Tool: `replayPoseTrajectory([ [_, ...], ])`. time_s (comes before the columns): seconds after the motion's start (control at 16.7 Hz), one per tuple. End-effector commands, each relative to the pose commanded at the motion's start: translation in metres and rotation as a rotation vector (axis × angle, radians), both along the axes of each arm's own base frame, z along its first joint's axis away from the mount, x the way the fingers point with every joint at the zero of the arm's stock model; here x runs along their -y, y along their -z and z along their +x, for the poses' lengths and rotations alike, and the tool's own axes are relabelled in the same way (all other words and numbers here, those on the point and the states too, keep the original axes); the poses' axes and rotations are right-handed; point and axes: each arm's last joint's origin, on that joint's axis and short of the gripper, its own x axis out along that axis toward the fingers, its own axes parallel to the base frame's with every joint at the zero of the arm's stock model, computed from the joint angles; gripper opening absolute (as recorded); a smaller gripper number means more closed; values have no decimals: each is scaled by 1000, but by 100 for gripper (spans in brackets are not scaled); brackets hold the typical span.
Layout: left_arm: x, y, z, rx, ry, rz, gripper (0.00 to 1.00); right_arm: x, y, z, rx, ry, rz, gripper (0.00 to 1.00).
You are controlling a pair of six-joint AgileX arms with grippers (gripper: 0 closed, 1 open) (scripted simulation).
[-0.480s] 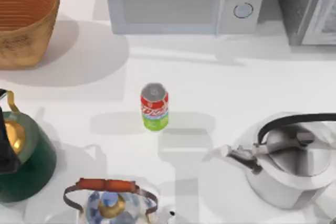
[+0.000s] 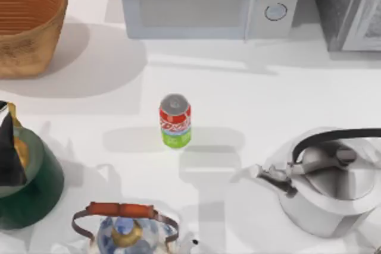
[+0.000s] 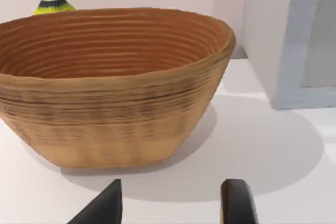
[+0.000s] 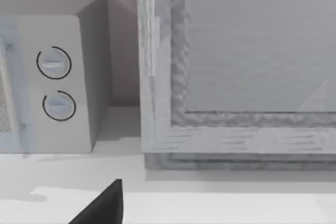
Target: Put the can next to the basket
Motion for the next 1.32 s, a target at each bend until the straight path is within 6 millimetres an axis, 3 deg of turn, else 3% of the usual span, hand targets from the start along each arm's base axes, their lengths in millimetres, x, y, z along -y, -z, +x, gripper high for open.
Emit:
replayPoseTrajectory([
  [0.18, 10, -41, 17, -173, 74, 40, 100, 0, 0, 0, 0, 0, 0, 100],
  [0.3, 21, -69, 40, -310, 134, 79, 100, 0, 0, 0, 0, 0, 0, 100],
  [0.48, 48, -101, 88, -528, 234, 156, 100, 0, 0, 0, 0, 0, 0, 100],
  [0.6, 73, -111, 127, -678, 302, 220, 100, 0, 0, 0, 0, 0, 0, 100],
  [0.78, 120, -105, 181, -886, 398, 323, 100, 0, 0, 0, 0, 0, 0, 100],
  [0.96, 169, -82, 222, -1060, 481, 425, 100, 0, 0, 0, 0, 0, 0, 100],
  [1.14, 208, -52, 244, -1193, 542, 513, 100, 0, 0, 0, 0, 0, 0, 100],
  [1.32, 233, -28, 253, -1278, 580, 573, 100, 0, 0, 0, 0, 0, 0, 100],
])
